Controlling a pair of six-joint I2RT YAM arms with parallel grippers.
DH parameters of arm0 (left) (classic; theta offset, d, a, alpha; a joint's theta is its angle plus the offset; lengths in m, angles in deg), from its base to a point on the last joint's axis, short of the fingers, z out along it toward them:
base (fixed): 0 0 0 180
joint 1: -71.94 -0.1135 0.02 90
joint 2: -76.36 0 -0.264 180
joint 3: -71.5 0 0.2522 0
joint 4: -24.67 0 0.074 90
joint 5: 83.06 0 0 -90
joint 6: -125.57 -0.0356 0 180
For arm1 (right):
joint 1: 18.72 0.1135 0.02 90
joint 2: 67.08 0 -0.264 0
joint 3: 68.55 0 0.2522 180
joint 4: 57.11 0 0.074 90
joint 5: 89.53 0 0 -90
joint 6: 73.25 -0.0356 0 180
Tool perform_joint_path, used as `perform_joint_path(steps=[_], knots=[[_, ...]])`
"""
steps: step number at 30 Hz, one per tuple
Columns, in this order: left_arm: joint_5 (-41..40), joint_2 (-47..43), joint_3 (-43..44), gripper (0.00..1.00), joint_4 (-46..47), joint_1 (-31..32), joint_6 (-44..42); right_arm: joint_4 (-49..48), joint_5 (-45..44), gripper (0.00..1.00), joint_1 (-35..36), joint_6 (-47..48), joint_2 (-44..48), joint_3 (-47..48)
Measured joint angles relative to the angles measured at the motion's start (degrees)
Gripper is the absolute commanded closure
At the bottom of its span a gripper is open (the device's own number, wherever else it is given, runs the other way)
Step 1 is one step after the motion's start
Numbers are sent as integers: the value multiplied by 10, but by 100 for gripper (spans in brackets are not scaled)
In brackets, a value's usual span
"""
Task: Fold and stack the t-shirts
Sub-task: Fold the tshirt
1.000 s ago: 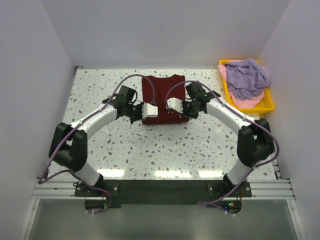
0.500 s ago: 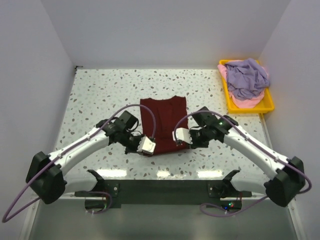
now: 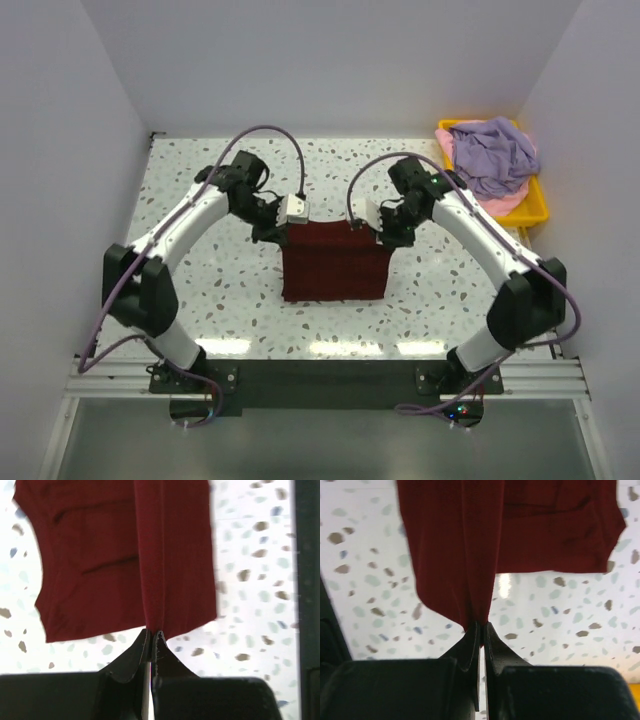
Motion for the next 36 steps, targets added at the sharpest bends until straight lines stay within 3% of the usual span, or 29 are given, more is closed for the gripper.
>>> perform_joint_path(steps=[7, 13, 20, 25, 27, 29, 30, 32, 36], knots=[[9, 229, 146, 98, -3, -74, -20, -41, 14, 100, -49, 22, -225, 143], [5, 332, 187, 98, 38, -84, -1, -83, 12, 100, -57, 21, -359, 179], [13, 318, 86, 99, 94, -73, 26, -131, 15, 100, -55, 11, -348, 121], [15, 205, -59, 99, 112, -34, 36, -143, 30, 100, -35, -9, -263, 3], [15, 158, -107, 95, 109, -16, 36, -132, 43, 100, -22, -21, -218, -47], [16, 118, -140, 82, 105, -6, 35, -110, 62, 83, -11, -34, -178, -79], [16, 100, -152, 77, 104, -5, 34, -95, 75, 63, -6, -43, -159, -87], [14, 69, -165, 65, 97, -5, 32, -63, 100, 50, -3, -58, -130, -90], [15, 21, -166, 55, 86, -3, 21, 4, 153, 47, -14, -79, -113, -66]])
